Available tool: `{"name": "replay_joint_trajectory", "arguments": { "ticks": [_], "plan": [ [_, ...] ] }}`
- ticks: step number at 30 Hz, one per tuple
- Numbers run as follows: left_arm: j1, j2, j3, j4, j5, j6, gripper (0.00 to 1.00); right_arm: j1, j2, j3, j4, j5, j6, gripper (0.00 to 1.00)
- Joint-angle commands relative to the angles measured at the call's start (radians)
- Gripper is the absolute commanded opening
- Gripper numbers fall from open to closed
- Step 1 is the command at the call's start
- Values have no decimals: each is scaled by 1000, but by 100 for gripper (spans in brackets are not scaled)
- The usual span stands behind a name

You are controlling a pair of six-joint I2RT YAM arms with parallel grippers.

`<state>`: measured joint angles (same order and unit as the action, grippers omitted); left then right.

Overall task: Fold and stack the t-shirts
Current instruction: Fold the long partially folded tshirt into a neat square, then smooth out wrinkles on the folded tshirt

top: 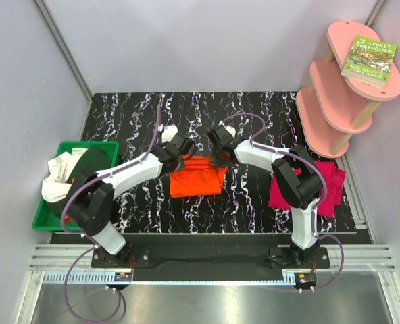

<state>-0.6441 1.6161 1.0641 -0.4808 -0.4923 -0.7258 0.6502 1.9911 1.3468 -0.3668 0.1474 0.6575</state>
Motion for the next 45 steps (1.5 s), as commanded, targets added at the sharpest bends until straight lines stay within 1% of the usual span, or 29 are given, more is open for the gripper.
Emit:
{"name": "replay_joint_trajectory", "arguments": {
  "ticks": [1,7,11,14,19,23,34,35,36,37,38,39,40,41,42,43,45],
  "plan": [
    [1,-70,106,5,-87,49,0,2,-61,29,-119,124,-48,0],
    [3,-64,120,1,-92,42,0,3,-101,15,-121,159,-38,0],
    [3,-53,117,1,-101,39,0,3,-144,-14,-83,214,-29,0],
    [6,-42,119,2,-104,37,0,0,-153,-5,-67,234,-38,0],
    [14,-15,132,7,-109,43,0,-7,-118,29,-64,251,-42,0],
    [29,8,143,22,-109,62,0,-17,-98,31,-23,270,-36,0],
    [72,136,174,57,-74,85,0,-52,58,126,12,258,-48,0],
    [80,152,180,57,-68,86,2,-52,64,130,12,258,-53,0],
    [83,159,188,57,-62,88,13,-52,72,135,15,256,-56,1],
    [84,159,191,57,-63,83,28,-52,69,141,17,267,-64,9],
    [84,144,189,65,-65,82,54,-52,60,138,25,273,-67,18],
    [84,131,180,71,-69,80,67,-52,39,135,34,276,-74,31],
    [84,119,174,79,-74,78,74,-52,25,130,45,280,-88,36],
    [84,101,169,87,-78,78,84,-50,11,132,48,281,-97,39],
    [84,76,168,87,-80,78,89,-47,-20,130,48,285,-117,47],
    [84,64,168,85,-77,80,91,-44,-37,127,45,288,-128,49],
    [81,24,160,85,-57,74,91,-20,-93,103,46,296,-150,52]
  ]
}}
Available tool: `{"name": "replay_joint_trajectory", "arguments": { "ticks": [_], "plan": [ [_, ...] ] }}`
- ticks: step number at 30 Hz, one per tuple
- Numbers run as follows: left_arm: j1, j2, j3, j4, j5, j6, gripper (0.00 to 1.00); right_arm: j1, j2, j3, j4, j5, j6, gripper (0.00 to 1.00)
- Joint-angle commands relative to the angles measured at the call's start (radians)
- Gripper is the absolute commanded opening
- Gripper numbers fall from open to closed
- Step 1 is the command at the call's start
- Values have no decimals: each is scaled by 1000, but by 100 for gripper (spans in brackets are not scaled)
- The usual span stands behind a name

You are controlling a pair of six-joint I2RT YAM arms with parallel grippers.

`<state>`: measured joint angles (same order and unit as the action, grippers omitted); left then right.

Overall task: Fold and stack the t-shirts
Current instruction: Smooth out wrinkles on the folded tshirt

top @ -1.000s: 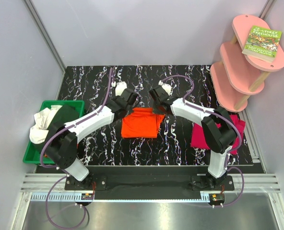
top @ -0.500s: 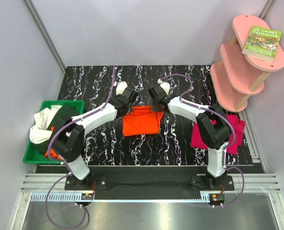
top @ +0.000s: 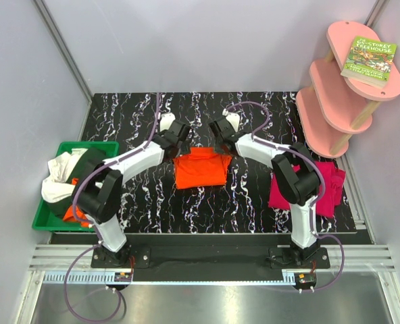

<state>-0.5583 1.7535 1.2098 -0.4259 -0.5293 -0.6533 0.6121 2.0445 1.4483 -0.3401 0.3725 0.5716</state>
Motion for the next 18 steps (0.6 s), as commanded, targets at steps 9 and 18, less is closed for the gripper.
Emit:
{"name": "replay_joint_trajectory", "arguments": {
  "ticks": [9,18],
  "plan": [
    [-80,-115,-73,116,155,-51,36,52,-189,-132,73,-148,37,0],
    [-114,-8,-128,141,224,-100,0,55,-32,-86,75,-207,33,0]
  ]
}}
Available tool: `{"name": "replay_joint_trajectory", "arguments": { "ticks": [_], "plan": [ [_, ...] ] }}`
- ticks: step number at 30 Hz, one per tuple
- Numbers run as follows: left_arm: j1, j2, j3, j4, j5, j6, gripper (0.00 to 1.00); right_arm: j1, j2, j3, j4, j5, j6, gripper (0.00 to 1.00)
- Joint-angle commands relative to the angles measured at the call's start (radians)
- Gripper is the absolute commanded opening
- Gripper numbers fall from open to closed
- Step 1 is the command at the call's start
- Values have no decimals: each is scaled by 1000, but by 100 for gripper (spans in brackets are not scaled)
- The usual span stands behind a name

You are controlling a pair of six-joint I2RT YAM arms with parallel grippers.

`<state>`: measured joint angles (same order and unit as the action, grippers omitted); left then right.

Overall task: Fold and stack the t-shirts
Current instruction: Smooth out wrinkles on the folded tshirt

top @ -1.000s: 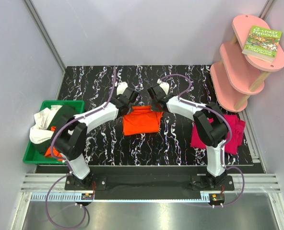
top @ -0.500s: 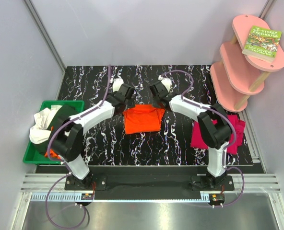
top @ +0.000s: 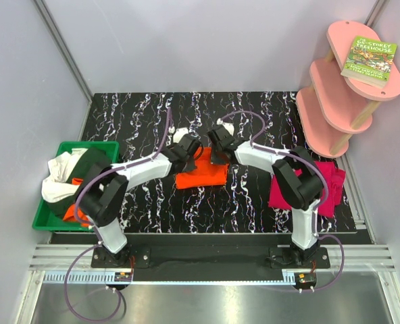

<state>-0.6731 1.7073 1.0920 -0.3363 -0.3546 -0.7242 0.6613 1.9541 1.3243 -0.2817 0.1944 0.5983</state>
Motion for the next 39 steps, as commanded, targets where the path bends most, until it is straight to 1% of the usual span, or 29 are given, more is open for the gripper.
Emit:
{"name": "replay_joint_trajectory", "arguments": {
  "ticks": [1,6,11,16,21,24,27,28,34,37,39],
  "plan": [
    [0,47,-12,49,49,-27,0,6,71,52,16,-26,5,0],
    [-3,63,-35,46,55,-32,0,-8,118,143,18,7,6,0],
    [-3,75,-61,42,55,-37,0,-34,198,251,-7,-3,8,0],
    [-3,87,-67,33,46,-20,0,-57,239,260,-37,28,27,0],
    [-3,94,-66,20,26,-7,0,-65,269,250,-50,-13,-12,0],
    [-3,75,-57,13,9,3,3,-63,230,204,-47,-47,-26,0],
    [-5,57,-44,-9,9,16,7,-31,154,112,-33,-41,-26,0],
    [-5,52,-47,-13,14,16,8,-14,110,51,-16,-33,-8,0],
    [-39,-21,-129,-33,-4,-17,16,6,29,-94,-4,-18,52,0],
    [-49,-51,-147,-38,-18,-32,25,4,9,-91,-5,25,34,0],
    [-54,-81,-133,-41,-27,-29,31,1,-23,-50,-5,46,6,0]
  ]
}}
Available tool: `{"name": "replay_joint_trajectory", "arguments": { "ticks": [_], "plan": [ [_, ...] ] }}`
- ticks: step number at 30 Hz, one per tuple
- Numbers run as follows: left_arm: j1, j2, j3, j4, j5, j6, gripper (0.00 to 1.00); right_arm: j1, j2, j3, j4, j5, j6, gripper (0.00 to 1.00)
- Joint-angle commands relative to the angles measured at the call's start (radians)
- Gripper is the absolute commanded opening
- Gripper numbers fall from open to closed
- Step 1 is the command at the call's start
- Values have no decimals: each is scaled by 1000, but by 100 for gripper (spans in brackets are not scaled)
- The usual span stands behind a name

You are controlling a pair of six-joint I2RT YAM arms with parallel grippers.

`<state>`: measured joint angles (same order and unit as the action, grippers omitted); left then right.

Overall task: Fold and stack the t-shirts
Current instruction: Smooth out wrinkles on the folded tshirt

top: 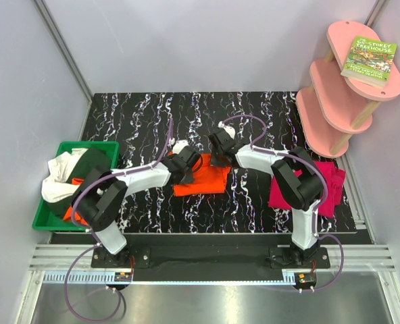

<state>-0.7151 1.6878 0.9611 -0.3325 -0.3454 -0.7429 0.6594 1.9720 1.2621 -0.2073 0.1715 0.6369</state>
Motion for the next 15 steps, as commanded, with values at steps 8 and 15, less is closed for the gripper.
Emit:
{"name": "replay_joint_trajectory", "arguments": {
  "ticks": [8,15],
  "plan": [
    [-18,-194,149,-93,-98,50,54,5,-234,160,-219,128,-63,38],
    [-12,-76,225,-48,-31,94,50,6,-452,-117,-225,57,41,48]
  ]
}}
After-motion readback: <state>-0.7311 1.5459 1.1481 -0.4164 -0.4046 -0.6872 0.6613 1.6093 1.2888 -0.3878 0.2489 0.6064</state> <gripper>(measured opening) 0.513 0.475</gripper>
